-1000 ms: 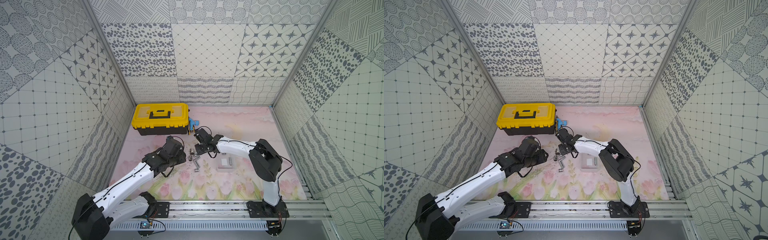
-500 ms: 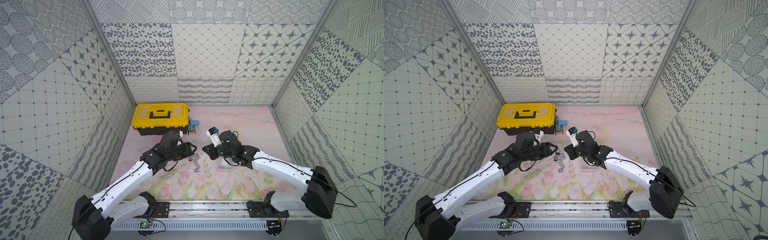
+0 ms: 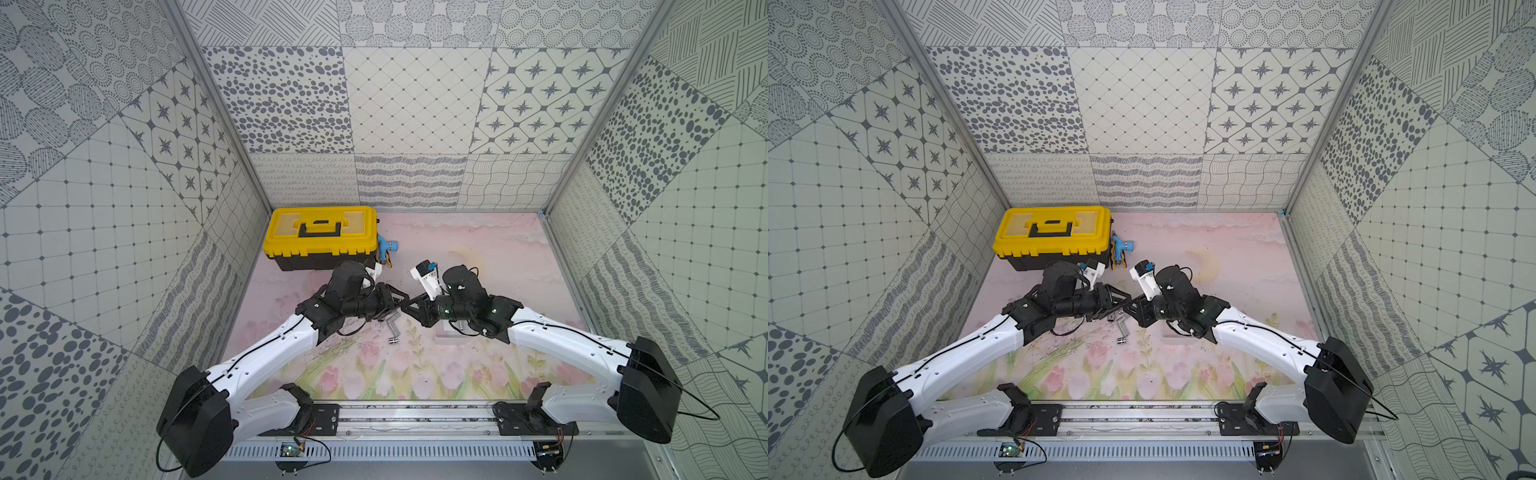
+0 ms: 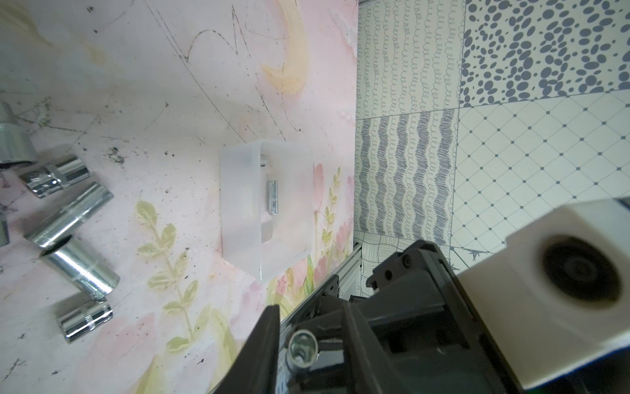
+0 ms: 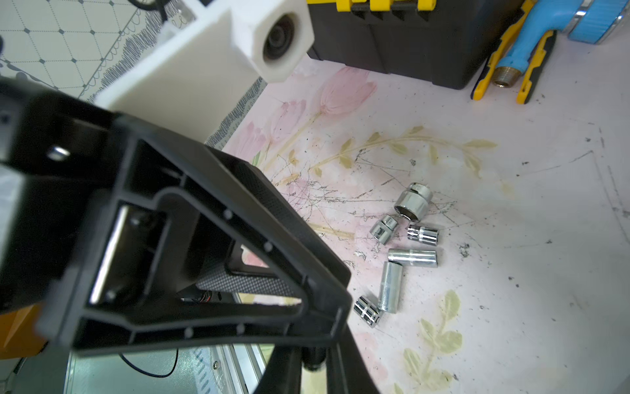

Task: Put the socket on the desktop into the storage box
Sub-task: Place the socket head in the storage box.

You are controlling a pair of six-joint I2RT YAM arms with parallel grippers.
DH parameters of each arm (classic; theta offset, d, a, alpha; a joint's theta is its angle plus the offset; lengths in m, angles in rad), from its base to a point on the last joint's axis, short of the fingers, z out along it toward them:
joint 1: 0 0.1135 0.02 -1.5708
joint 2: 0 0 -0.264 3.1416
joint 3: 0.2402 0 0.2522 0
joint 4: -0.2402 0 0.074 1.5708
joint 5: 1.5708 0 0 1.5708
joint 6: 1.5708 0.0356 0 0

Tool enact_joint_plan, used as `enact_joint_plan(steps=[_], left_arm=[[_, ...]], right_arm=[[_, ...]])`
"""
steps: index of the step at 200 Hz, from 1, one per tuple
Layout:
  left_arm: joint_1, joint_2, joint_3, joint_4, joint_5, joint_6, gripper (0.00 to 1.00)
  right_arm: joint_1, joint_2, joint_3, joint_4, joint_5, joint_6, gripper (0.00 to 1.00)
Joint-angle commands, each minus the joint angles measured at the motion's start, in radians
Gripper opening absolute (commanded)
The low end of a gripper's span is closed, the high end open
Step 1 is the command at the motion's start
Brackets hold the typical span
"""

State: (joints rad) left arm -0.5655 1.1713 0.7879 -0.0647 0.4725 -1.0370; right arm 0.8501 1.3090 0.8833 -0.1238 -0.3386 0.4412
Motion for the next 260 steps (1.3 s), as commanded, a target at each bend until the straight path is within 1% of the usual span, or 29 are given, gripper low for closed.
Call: enact_joint_plan(steps=[1, 15, 30, 39, 70, 72, 73, 82, 89, 104, 116, 128, 152, 188, 201, 232, 242, 260], left_arm=[[0.012, 0.007, -0.008, 0.092, 0.067, -0.040, 0.22], [0.012, 0.006, -0.011, 0.090, 0.059, -0.044, 0.13], [0.012, 0.007, -0.014, 0.087, 0.051, -0.047, 0.07], [0.013, 0.008, -0.013, 0.086, 0.048, -0.049, 0.00], [0.012, 0.020, -0.018, 0.110, 0.055, -0.066, 0.00], [0.012, 0.021, -0.018, 0.114, 0.057, -0.067, 0.00], [0.013, 0.021, -0.018, 0.115, 0.059, -0.067, 0.00], [0.012, 0.028, -0.020, 0.132, 0.070, -0.066, 0.00], [0.012, 0.031, -0.019, 0.139, 0.079, -0.060, 0.00], [0.013, 0.032, -0.018, 0.152, 0.097, -0.043, 0.00], [0.015, 0.033, -0.019, 0.162, 0.114, -0.035, 0.00], [0.015, 0.040, -0.019, 0.181, 0.135, -0.033, 0.00], [0.017, 0.055, -0.027, 0.230, 0.175, -0.047, 0.00], [0.016, 0.070, -0.032, 0.282, 0.223, -0.058, 0.00], [0.016, 0.075, -0.028, 0.283, 0.241, -0.054, 0.00], [0.016, 0.074, -0.026, 0.273, 0.257, -0.039, 0.00], [0.016, 0.072, -0.026, 0.270, 0.259, -0.034, 0.00], [0.016, 0.074, -0.028, 0.267, 0.259, -0.029, 0.00]], right_arm=[[-0.002, -0.017, 0.005, 0.063, -0.019, 0.015, 0.00], [-0.002, -0.023, -0.005, 0.072, -0.009, 0.020, 0.00], [-0.001, -0.027, -0.013, 0.079, -0.001, 0.028, 0.00], [-0.002, -0.025, -0.016, 0.087, -0.002, 0.034, 0.00], [-0.008, -0.028, -0.033, 0.117, -0.013, 0.072, 0.00], [-0.012, -0.029, -0.033, 0.119, -0.018, 0.074, 0.01], [-0.015, -0.029, -0.035, 0.120, -0.025, 0.078, 0.05], [-0.038, -0.032, -0.042, 0.126, -0.068, 0.102, 0.23], [-0.064, -0.033, -0.053, 0.139, -0.120, 0.126, 0.32], [-0.132, -0.028, -0.080, 0.161, -0.252, 0.174, 0.42], [-0.171, -0.024, -0.108, 0.193, -0.354, 0.207, 0.44], [-0.187, -0.029, -0.137, 0.226, -0.423, 0.223, 0.47], [-0.193, -0.053, -0.173, 0.241, -0.465, 0.234, 0.48], [-0.203, -0.057, -0.184, 0.274, -0.473, 0.260, 0.41], [-0.206, -0.052, -0.178, 0.279, -0.468, 0.264, 0.38], [-0.212, -0.052, -0.179, 0.301, -0.470, 0.278, 0.35], [-0.214, -0.053, -0.179, 0.305, -0.471, 0.281, 0.31], [-0.215, -0.056, -0.182, 0.304, -0.470, 0.282, 0.21]])
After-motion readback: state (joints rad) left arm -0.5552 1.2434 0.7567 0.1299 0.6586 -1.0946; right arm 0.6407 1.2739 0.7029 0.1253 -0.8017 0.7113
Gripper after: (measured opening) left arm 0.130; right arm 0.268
